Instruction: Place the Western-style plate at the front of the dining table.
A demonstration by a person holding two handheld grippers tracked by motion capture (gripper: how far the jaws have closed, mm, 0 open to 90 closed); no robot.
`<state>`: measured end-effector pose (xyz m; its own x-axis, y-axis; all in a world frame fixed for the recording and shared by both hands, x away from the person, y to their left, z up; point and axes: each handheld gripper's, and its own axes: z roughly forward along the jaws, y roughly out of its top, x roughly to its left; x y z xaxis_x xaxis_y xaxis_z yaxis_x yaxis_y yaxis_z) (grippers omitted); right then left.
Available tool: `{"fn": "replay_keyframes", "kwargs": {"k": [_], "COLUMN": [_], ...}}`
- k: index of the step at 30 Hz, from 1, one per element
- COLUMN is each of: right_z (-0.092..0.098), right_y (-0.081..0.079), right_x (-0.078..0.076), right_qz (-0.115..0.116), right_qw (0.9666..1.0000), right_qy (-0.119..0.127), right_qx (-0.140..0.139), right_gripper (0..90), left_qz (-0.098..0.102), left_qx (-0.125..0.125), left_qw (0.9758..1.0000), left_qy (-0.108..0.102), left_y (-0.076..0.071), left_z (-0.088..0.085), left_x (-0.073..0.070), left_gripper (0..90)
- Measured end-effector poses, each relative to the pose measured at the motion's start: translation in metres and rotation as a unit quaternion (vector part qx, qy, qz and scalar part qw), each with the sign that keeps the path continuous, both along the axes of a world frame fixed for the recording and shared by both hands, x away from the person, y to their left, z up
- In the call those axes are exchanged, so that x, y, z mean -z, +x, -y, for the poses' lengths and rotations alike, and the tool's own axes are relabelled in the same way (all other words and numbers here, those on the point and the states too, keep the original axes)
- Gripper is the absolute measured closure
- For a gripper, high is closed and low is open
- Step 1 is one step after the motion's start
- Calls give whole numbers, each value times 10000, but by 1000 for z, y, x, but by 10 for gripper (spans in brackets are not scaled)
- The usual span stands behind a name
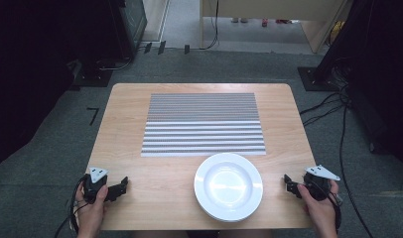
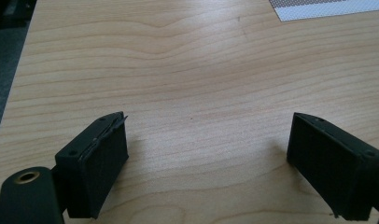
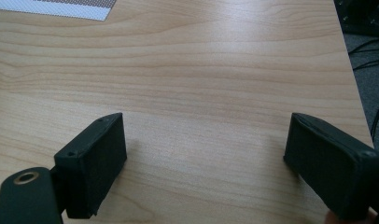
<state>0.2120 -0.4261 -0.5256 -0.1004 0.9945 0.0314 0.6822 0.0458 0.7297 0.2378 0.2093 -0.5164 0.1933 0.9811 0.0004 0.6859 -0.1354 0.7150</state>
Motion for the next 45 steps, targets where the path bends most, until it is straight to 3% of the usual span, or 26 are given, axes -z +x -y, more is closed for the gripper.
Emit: {"fn": "replay_keyframes", "kwargs": {"k": [2,4,5,25,34,45], "right_z": [0,0,0,-1,-1,-1], "right_y": [0,0,1,1,1,1], "right_x": [0,0,0,0,0,0], "right_qz": [3,3,1,1,-1,-2], "right_qw": [10000,10000,10000,10000,10000,10000], "right_qy": [-8,-7,-7,-13,-9,-9], "right_qx": [21,51,56,72,75,76], "right_gripper": [127,126,125,122,121,121], "left_qz": [-15,-22,-15,207,294,312], "left_qx": [-89,-78,-60,401,645,872], "left_qw": [9999,9993,9991,9984,9972,9952], "left_qy": [-70,-377,-431,-352,-253,-326], "left_y": [0,1,1,-5,-2,2], "left_z": [0,0,1,40,59,84], "left_x": [-1,-3,-3,-21,-31,-36], "left_gripper": [121,121,121,122,122,122]}}
